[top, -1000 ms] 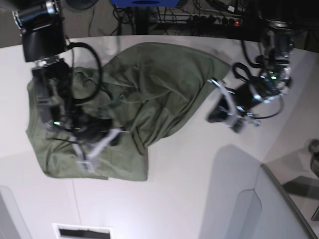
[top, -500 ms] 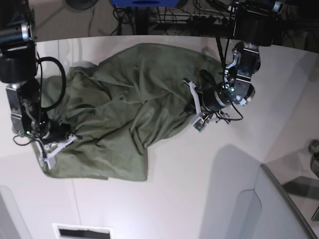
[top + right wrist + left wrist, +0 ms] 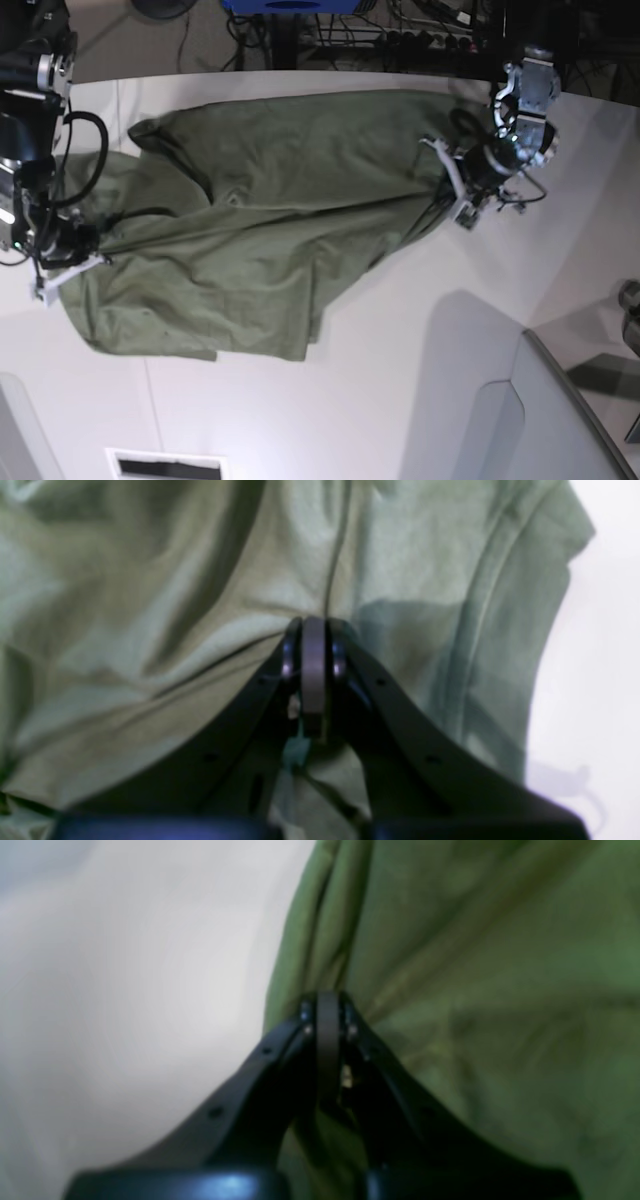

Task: Layout the t-shirt on the table in an organized manner, then fold the t-shirt properly
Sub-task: 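Grasp opposite shirt edges with both grippers and pull them apart, then hold the shirt with both grippers and stretch it flat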

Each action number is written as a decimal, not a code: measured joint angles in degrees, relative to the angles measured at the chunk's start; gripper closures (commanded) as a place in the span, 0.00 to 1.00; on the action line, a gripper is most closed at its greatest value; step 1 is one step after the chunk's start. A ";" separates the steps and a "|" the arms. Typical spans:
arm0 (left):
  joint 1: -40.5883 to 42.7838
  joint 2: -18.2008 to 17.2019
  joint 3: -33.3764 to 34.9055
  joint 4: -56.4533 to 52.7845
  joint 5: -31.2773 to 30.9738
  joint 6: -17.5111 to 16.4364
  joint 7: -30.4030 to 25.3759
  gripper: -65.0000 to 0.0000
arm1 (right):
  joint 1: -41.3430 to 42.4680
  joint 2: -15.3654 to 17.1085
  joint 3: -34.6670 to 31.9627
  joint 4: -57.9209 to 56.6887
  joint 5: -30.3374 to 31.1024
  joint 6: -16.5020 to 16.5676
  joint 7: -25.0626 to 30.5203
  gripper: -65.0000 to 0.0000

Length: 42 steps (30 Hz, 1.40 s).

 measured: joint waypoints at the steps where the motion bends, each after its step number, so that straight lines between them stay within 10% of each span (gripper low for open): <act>1: 1.68 -0.11 -1.40 1.95 0.50 0.00 1.40 1.00 | -1.07 0.15 0.39 0.98 0.20 0.02 0.00 0.98; 9: 8.37 0.26 -7.41 14.91 4.15 -0.59 8.59 1.00 | -7.76 -1.66 0.24 13.40 -1.55 -6.93 -3.52 0.98; 16: 0.59 5.01 -7.02 19.89 3.93 -0.46 8.02 1.00 | -8.55 -2.19 -8.15 27.98 -0.61 -3.54 -2.80 0.98; 22: -5.64 9.22 4.44 15.52 5.16 0.52 12.09 1.00 | -1.84 -2.69 -14.16 17.31 -1.22 -3.26 -5.75 0.98; 34: -0.42 10.60 8.98 14.97 5.22 0.31 12.70 1.00 | 12.41 0.24 -15.63 -11.15 -1.27 -3.43 8.72 0.98; 42: 3.34 10.40 10.86 14.91 4.72 -0.24 12.72 1.00 | 14.40 0.48 -15.65 -26.27 -1.03 -2.99 28.65 0.97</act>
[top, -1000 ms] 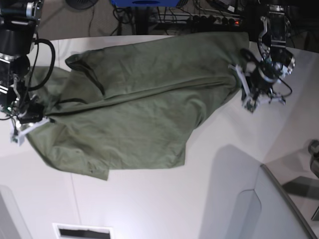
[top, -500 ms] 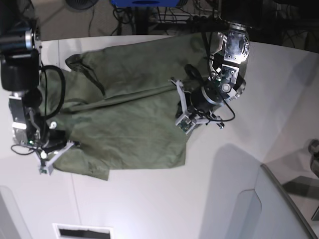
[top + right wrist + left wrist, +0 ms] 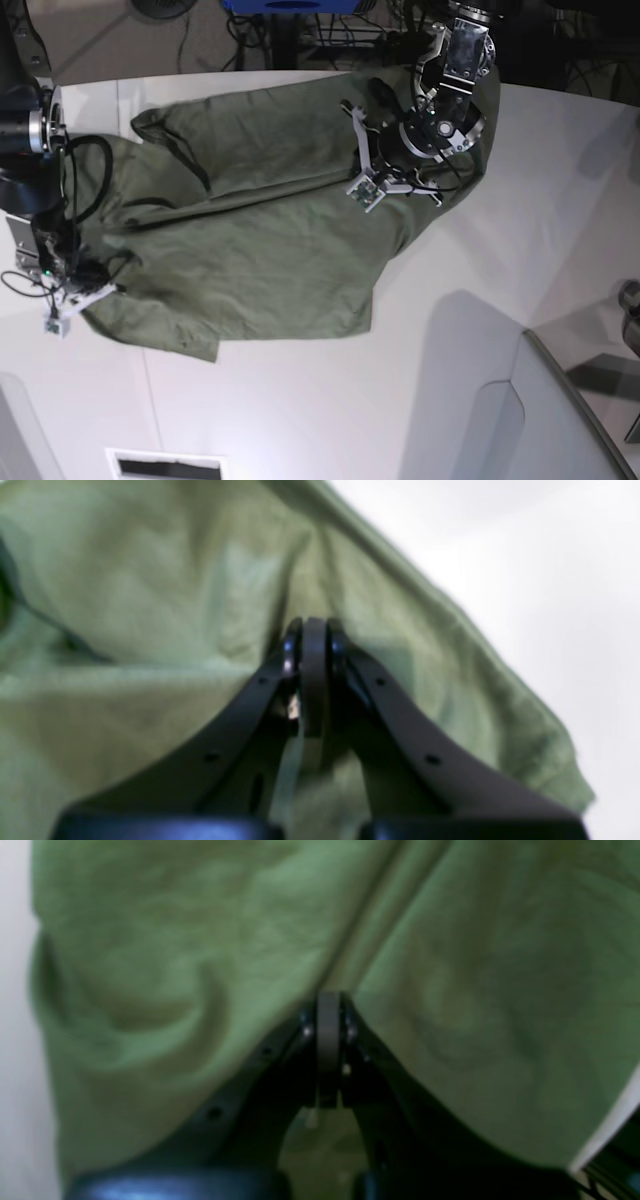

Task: Layout the t-shirt on the table in an organized manner, then fold the t-shirt properly
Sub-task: 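Hold the shirt with both grippers and stretch it flat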

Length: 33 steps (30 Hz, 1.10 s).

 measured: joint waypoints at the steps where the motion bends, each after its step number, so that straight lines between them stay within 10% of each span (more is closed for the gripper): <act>1: 0.07 -0.61 -0.02 0.00 -0.02 0.00 -0.28 1.00 | 0.26 -0.02 0.00 -1.64 -0.02 -0.13 3.04 0.97; 5: 1.11 -2.01 -0.09 0.76 -0.33 0.00 0.63 1.00 | 0.85 1.29 0.26 -7.67 -0.07 0.00 12.59 0.86; 13: 2.40 -3.48 -0.28 5.11 0.07 -0.02 0.20 1.00 | 2.23 8.48 0.39 -9.46 -0.07 -8.22 14.38 0.82; 21: 1.79 -3.26 -0.31 5.44 0.48 -0.02 0.37 1.00 | -1.38 6.34 0.24 5.16 -0.07 -7.37 12.37 0.83; 26: -0.94 -2.67 -2.05 5.44 -0.70 -0.33 0.24 1.00 | -12.68 3.52 0.39 33.53 -0.42 -3.54 -10.21 0.84; 30: -4.57 -2.29 -8.00 5.20 -0.44 -0.04 0.22 1.00 | -15.61 -5.86 -0.20 50.29 0.15 4.46 -29.66 0.99; 33: -9.05 -2.69 -10.60 1.27 -0.33 -0.02 3.32 1.00 | -14.23 -11.21 -0.46 54.10 0.50 4.50 -34.14 1.00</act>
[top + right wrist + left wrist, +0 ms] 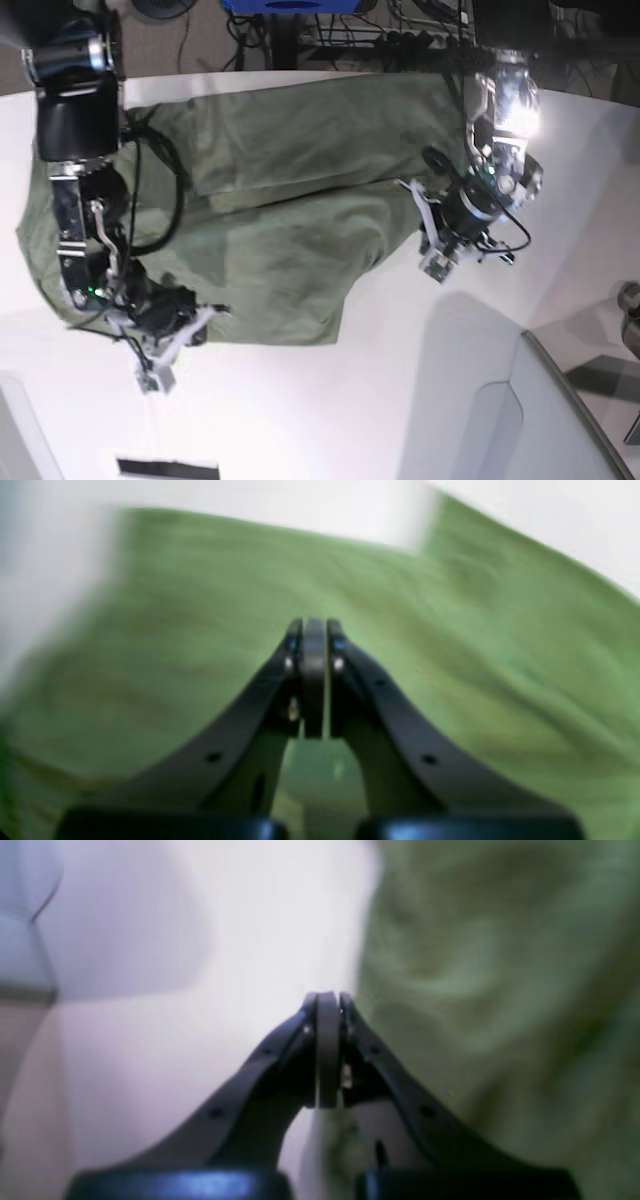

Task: Layout the t-shirt on the table in an organized manner, then fold the t-shirt properly
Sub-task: 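Hold the shirt with both grippers and stretch it flat, then release the shirt and move the right gripper over its middle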

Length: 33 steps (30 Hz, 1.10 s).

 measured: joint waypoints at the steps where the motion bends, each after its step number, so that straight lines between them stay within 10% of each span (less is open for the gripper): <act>1: -1.38 0.02 -0.48 -1.77 -0.02 0.00 1.66 1.00 | 0.07 -0.79 0.07 0.04 -0.42 -0.24 -0.83 1.00; 7: -5.62 1.33 -3.41 -7.23 -0.48 -0.24 1.68 1.00 | 1.18 -2.03 -12.98 -2.10 -1.60 -3.32 -6.40 0.93; 12: -4.02 -2.82 -11.63 -8.35 -1.42 -0.59 0.42 1.00 | 5.18 -6.34 -28.11 -2.95 -0.72 -21.33 -2.89 0.57; 16: 0.57 -10.78 -20.06 -11.91 -9.57 -4.44 -3.67 1.00 | 9.03 -10.16 -34.05 -13.40 -0.57 -29.35 -2.08 0.25; 22: 5.66 -16.52 -25.51 -12.24 -19.98 -4.04 -4.83 1.00 | 14.08 -12.63 -40.76 -25.51 4.07 -29.05 8.61 0.23; 33: 6.99 -15.93 -27.21 -12.31 -20.09 -4.33 -4.57 1.00 | 14.80 -11.96 -49.03 -29.03 10.45 -29.20 10.34 0.23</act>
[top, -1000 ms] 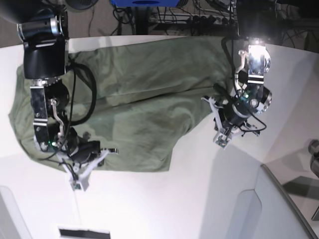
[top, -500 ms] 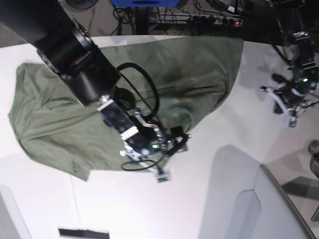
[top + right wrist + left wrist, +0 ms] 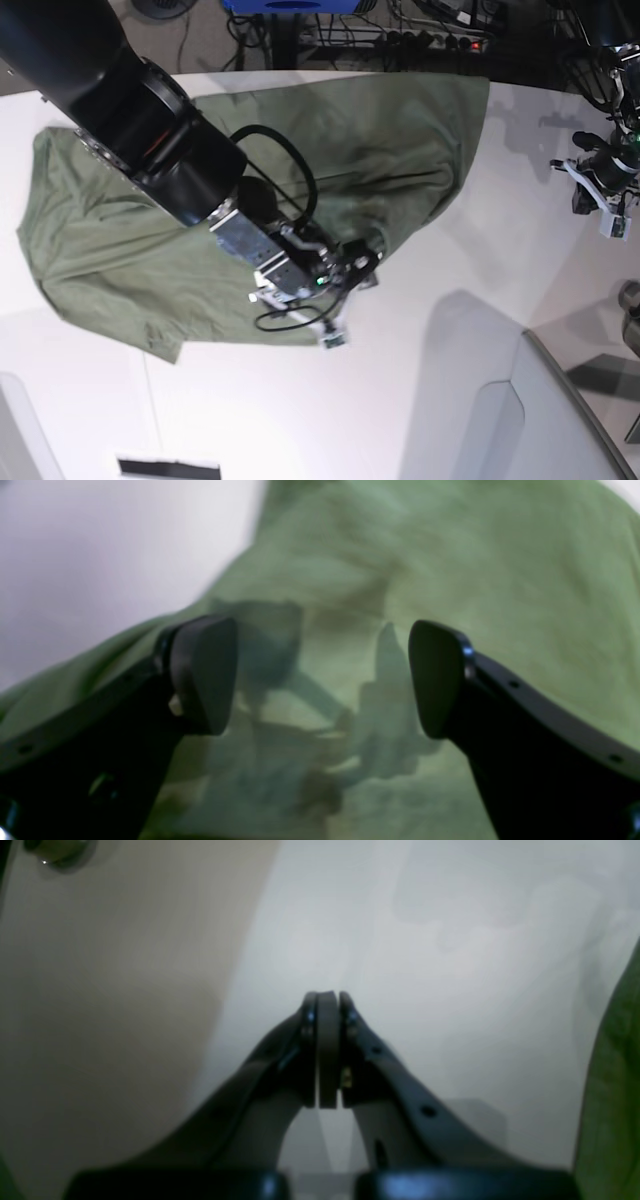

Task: Layout the t-shirt on the table in an organized manner, then fold the t-shirt properly
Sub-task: 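Release the shirt and move the right gripper over its middle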

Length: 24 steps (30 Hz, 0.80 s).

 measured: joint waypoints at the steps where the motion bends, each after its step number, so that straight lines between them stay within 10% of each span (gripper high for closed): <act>1: -0.09 0.09 0.00 0.00 -0.02 0.02 0.00 1.00 | -0.31 -0.33 -0.35 1.05 0.39 0.50 -0.13 0.23; 15: -0.17 1.05 0.00 0.09 -0.02 0.02 0.02 1.00 | -2.21 -0.07 -0.28 -2.86 0.22 6.69 3.56 0.25; 20: -0.15 1.05 0.00 0.07 0.02 0.04 0.04 1.00 | -2.23 -0.13 -0.28 -1.31 0.33 6.71 3.63 0.95; 24: -0.15 1.05 0.00 0.07 0.00 0.04 0.02 1.00 | -2.16 -0.02 -0.17 2.21 0.28 6.69 2.21 0.99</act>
